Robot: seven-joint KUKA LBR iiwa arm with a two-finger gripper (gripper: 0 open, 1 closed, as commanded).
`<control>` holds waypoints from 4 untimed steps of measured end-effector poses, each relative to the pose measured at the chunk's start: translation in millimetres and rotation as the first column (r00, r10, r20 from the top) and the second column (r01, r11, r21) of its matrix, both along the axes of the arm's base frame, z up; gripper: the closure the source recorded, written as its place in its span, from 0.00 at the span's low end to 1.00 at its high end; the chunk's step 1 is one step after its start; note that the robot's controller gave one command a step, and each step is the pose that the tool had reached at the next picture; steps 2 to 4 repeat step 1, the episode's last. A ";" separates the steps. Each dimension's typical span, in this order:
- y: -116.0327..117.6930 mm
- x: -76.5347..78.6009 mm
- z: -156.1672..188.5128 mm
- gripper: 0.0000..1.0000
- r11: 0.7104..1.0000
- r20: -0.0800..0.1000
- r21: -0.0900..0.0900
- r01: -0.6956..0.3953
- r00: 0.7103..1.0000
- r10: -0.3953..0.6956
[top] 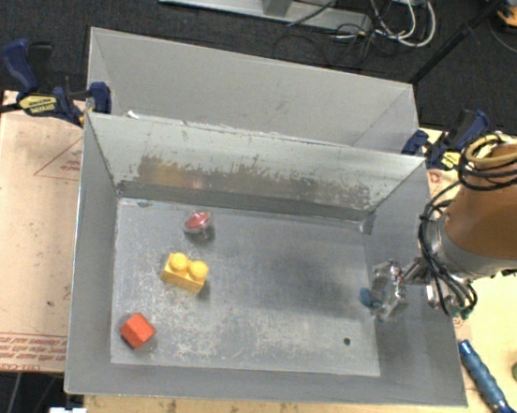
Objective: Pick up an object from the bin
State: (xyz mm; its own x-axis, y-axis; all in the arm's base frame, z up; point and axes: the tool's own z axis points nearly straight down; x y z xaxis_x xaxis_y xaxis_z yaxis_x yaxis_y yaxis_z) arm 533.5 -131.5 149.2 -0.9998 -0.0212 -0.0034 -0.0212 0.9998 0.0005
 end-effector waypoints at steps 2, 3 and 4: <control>4.3 25.6 58.2 1.00 0.999 0.008 -0.003 -0.042 0.999 0.042; 4.3 25.6 58.2 1.00 0.999 0.008 -0.003 -0.042 0.999 0.042; 4.3 25.6 58.2 1.00 0.999 0.008 -0.003 -0.042 0.999 0.042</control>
Offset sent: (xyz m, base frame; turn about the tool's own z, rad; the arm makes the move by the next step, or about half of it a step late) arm 0.0225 0.0040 0.0543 -0.0435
